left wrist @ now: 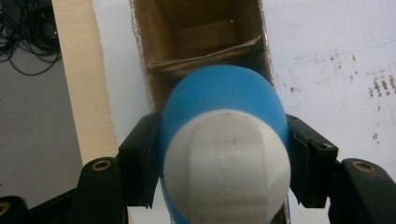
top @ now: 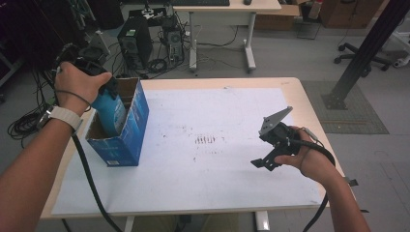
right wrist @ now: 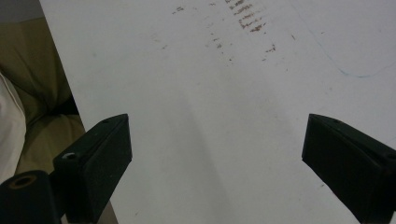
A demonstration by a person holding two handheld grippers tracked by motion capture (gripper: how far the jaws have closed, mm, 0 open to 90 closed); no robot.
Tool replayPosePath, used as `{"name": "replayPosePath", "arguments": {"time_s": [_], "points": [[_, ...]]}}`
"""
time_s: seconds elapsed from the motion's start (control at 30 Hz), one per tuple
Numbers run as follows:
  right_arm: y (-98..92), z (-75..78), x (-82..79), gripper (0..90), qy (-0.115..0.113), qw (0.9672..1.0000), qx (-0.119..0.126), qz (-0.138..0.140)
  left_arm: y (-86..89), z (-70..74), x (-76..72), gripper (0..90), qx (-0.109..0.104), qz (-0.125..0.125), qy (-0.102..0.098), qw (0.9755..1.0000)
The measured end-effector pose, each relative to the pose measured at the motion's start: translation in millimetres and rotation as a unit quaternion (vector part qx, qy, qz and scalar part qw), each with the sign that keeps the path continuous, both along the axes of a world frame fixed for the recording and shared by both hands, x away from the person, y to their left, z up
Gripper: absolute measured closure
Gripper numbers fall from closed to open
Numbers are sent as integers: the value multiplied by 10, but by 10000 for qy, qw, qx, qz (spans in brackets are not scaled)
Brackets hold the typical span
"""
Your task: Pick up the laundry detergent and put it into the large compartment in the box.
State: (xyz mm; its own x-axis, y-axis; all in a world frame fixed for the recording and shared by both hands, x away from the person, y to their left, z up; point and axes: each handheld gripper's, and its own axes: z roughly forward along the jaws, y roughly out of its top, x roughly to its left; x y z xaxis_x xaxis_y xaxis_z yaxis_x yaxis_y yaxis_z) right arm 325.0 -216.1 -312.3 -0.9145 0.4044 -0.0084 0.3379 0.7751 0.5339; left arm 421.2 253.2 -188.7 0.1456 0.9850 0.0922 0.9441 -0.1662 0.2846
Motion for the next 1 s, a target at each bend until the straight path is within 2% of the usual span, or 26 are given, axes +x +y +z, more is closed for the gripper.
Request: {"name": "replayPosePath", "arguments": {"time_s": [0.3,1.0], "points": [[13,-7,6,84,21,10000,-10,-8,-22,-168,18,375,68,-87,103,9999],[23,-33,11,85,57,10000,-11,-10,-36,-500,20,375,104,-135,176,9997]]}}
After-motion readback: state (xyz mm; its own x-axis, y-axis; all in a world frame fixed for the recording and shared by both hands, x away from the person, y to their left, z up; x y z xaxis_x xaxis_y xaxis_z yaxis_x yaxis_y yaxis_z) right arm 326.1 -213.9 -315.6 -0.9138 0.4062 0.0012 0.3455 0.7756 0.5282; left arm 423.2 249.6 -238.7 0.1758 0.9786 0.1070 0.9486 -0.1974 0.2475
